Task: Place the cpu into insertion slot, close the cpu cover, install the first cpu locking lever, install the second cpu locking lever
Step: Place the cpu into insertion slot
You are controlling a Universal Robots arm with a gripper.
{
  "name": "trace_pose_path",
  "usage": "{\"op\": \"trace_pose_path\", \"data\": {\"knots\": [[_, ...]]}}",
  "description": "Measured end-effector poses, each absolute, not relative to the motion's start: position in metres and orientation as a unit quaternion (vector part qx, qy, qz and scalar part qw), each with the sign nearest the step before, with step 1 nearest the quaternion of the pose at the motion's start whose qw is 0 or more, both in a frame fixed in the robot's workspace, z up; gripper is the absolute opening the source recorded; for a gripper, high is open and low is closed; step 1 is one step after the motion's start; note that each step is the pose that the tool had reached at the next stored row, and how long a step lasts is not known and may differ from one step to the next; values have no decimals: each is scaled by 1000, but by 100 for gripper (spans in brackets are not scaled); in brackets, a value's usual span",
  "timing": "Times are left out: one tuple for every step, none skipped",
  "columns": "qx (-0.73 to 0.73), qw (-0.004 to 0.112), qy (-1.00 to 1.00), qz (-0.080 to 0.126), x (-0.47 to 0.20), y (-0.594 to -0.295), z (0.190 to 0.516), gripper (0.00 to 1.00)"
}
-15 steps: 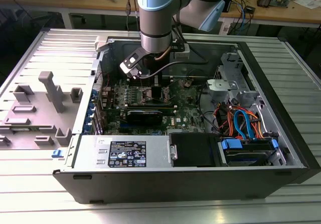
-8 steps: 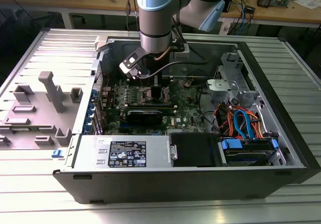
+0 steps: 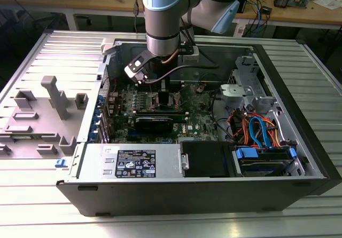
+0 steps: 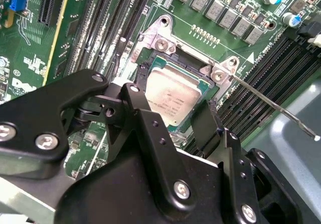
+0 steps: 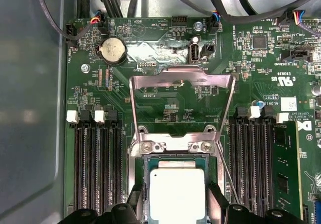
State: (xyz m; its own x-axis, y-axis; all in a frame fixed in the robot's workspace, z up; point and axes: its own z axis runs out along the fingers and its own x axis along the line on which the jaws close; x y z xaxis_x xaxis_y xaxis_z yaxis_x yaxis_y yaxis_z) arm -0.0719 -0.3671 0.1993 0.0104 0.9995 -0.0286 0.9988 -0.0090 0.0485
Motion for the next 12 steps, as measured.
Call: {"op": "trace_pose_path", "data": {"knots": [[710, 27, 703, 7, -72, -367, 199, 62], [710, 28, 703, 7, -72, -367, 199, 62], [710, 28, 703, 6, -72, -367, 199, 62], [710, 29, 703, 5, -72, -368, 199, 62], [710, 29, 703, 5, -72, -368, 200, 62], [710, 29, 703, 5, -72, -368, 200, 62], [710, 29, 703, 5, -72, -368, 200, 62], [710, 29, 703, 5, -72, -368, 200, 62], [710, 29, 703, 5, -72, -368, 201, 62], [710, 29, 703, 5, -72, -368, 201, 62], [710, 29, 703, 5, -72, -368, 202, 62], [710, 29, 703, 5, -72, -368, 203, 62]]}}
